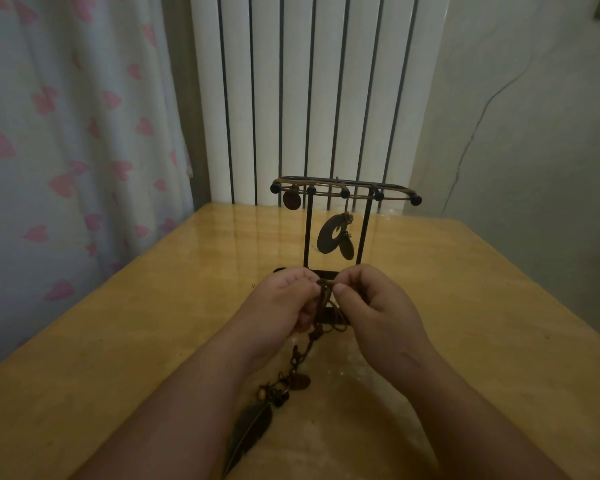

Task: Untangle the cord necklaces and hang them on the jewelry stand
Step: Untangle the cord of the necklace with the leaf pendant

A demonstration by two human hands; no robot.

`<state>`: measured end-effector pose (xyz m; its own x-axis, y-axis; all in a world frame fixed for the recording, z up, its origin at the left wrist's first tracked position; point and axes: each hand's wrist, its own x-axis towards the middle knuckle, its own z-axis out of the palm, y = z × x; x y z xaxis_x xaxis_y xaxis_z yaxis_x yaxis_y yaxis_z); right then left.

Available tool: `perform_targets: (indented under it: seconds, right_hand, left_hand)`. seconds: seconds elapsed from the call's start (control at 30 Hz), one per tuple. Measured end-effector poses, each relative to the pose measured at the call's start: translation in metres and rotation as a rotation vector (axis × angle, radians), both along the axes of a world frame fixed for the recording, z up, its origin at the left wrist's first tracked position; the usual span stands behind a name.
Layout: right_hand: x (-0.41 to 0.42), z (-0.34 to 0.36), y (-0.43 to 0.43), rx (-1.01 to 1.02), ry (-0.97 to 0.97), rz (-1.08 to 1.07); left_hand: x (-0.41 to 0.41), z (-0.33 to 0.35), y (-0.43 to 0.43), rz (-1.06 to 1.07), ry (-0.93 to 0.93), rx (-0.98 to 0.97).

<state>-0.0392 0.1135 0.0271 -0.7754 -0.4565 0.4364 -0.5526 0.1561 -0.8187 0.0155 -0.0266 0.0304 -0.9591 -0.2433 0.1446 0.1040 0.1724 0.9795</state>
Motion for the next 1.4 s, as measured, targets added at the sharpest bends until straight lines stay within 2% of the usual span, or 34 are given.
perform_targets:
  seconds: [0.2,0.37,0.73,0.97,1.13,1.27,1.4]
  right_hand:
    - [-0.0026,-0.0001,0.0044,-0.065,-0.052,0.008]
    - [-0.0041,0.0002,0.0037,0.057,0.067,-0.042]
    - [-0.0022,-0.0005,0.0016,0.061,-0.014,0.000]
    - [-0.0011,0.0018,0.0010,-0.151,-0.294,0.074]
    - [0.0000,0.0065,0.0028,-0.283,-0.388,0.100]
    - [-0.0016,0.0045,0.0030,-0.275,-0.439,0.108]
    - [-0.0034,0.0059,-0.0024,-0.281,-0.581,0.163]
  left_hand:
    - [0.0008,0.0014,-0.0015,0.047,0.005,-0.045]
    - [0.0018,0.0003,-0.0022,0.035,0.003,-0.093]
    - [0.0000,-0.0043,-0.0035,0.047,0.033,-0.114]
    - [-0.0026,-0.0051,0.0009,0.044,-0.002,-0.065]
    - [-0.0031,-0.0057,0.0027,0.055,-0.026,-0.095]
    - [-0.0021,-0.0062,0.0045,0.028,-0.024,-0.128]
    - [-0.0025,-0.0075,0.0055,0.034,-0.018,-0.136]
